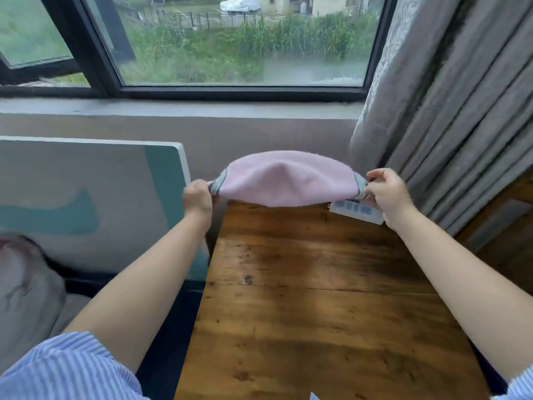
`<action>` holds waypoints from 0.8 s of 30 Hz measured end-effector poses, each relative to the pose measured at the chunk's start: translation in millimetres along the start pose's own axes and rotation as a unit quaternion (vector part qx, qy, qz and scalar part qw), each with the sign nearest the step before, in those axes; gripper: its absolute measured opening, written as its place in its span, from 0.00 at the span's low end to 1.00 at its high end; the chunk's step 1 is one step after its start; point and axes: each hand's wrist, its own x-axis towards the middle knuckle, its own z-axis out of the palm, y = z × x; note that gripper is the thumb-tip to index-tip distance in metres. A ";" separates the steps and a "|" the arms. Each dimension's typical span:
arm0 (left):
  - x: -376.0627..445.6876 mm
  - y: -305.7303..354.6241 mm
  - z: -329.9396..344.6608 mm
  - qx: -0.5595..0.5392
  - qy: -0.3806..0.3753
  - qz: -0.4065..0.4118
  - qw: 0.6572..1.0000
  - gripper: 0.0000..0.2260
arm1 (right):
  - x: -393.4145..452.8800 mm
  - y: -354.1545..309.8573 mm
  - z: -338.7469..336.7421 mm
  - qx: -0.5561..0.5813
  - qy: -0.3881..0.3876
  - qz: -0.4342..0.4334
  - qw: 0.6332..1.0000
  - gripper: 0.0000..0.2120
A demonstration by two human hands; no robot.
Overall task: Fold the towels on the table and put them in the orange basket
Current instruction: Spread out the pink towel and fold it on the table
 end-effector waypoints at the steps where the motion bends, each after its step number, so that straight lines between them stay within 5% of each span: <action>1: 0.1 -18.4 -7.3 0.066 -0.024 -0.008 0.997 0.16 | -8.8 18.7 1.6 -0.034 -0.022 0.017 0.999 0.09; 2: -2.2 -37.7 -15.2 0.221 -0.070 -0.005 0.973 0.15 | -17.5 38.3 3.5 -0.080 -0.046 0.039 0.995 0.09; 4: -11.3 -77.0 -27.5 0.532 -0.157 0.013 0.832 0.07 | -37.4 85.0 5.3 -0.202 -0.085 0.085 0.972 0.09; 7: -41.4 -128.6 -45.6 0.693 -0.304 0.037 0.653 0.11 | -80.2 147.5 -3.1 -0.347 -0.118 0.157 0.917 0.07; 9: -70.3 -161.6 -58.4 0.694 -0.403 -0.031 0.596 0.11 | -113.9 187.8 -5.9 -0.423 -0.177 0.217 0.862 0.07; 13: -106.7 -201.5 -80.7 0.634 -0.483 -0.231 0.559 0.10 | -155.8 222.7 -5.0 -0.502 -0.330 0.245 0.761 0.06; 16: -115.5 -213.2 -85.9 0.667 -0.507 -0.210 0.504 0.13 | -167.2 231.3 1.1 -0.518 -0.358 0.248 0.736 0.10; 18: -120.0 -218.1 -86.1 0.675 -0.511 -0.162 0.507 0.09 | -170.2 236.9 4.4 -0.538 -0.348 0.243 0.728 0.05; 20: -124.3 -228.2 -89.2 0.677 -0.483 -0.203 0.516 0.12 | -172.4 239.6 5.0 -0.552 -0.348 0.261 0.711 0.05; 23: -127.5 -239.3 -105.1 0.685 -0.556 -0.162 0.442 0.10 | -177.3 240.1 4.5 -0.563 -0.407 0.339 0.634 0.06; 24: -130.7 -243.6 -109.9 0.669 -0.566 -0.204 0.436 0.10 | -177.9 238.5 3.9 -0.550 -0.424 0.383 0.609 0.06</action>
